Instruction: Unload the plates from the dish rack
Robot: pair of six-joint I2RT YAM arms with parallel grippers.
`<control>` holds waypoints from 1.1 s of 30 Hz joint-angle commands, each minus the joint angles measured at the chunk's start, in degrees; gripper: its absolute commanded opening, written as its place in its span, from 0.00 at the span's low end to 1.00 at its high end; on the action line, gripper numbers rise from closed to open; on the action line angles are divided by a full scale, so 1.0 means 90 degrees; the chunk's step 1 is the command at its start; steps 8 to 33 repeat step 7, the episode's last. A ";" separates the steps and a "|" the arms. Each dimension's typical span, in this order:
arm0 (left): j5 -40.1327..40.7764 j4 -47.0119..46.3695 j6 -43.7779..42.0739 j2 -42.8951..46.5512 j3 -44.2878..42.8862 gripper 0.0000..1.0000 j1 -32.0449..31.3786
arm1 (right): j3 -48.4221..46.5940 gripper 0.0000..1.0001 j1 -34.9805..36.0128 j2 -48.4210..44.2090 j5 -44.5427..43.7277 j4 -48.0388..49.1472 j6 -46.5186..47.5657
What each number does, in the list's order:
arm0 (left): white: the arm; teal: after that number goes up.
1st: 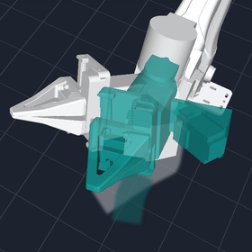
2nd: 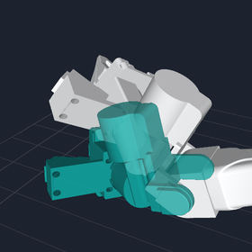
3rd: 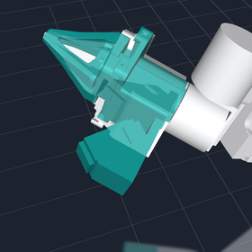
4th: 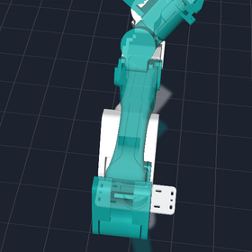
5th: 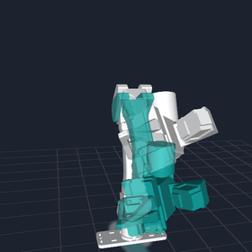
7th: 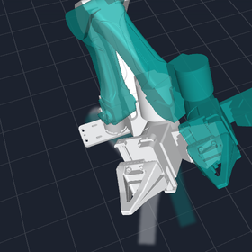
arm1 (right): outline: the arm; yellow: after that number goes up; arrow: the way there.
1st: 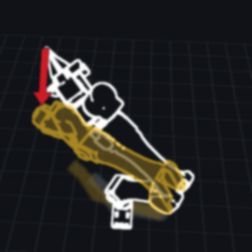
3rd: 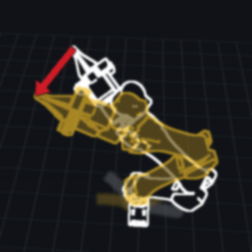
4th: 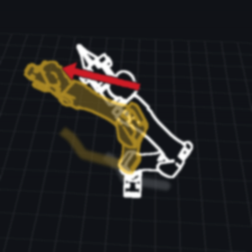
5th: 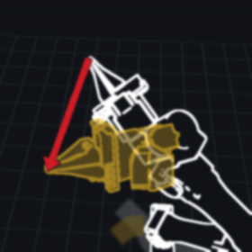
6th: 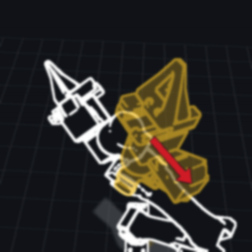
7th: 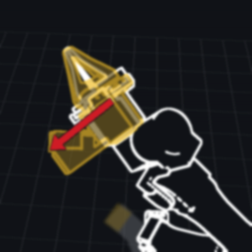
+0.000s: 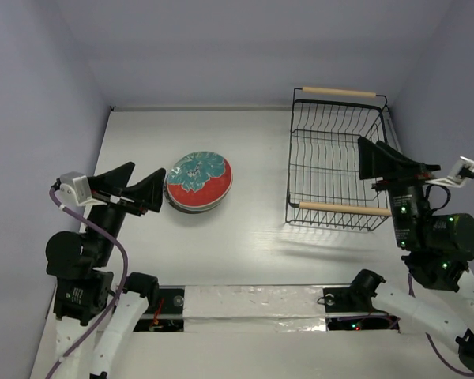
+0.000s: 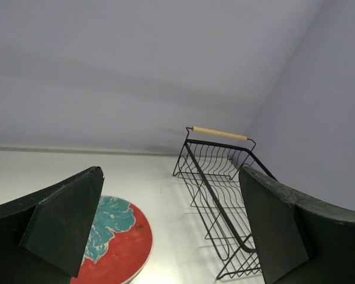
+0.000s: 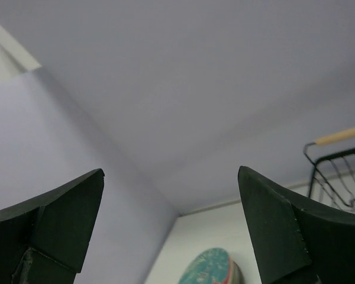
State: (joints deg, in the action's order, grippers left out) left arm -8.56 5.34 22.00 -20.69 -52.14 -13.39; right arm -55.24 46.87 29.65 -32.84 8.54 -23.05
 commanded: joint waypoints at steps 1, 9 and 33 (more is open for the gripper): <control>-0.0036 -0.0291 0.0036 -0.0172 -0.0057 0.99 0.0042 | 0.0415 1.00 0.0026 0.0221 -0.0619 -0.0430 0.0266; 0.0013 -0.0301 0.0017 -0.0192 0.0168 0.99 0.0042 | 0.0455 1.00 0.0026 0.0270 -0.0512 -0.0372 0.0276; 0.0013 -0.0301 0.0017 -0.0192 0.0168 0.99 0.0042 | 0.0455 1.00 0.0026 0.0270 -0.0512 -0.0372 0.0276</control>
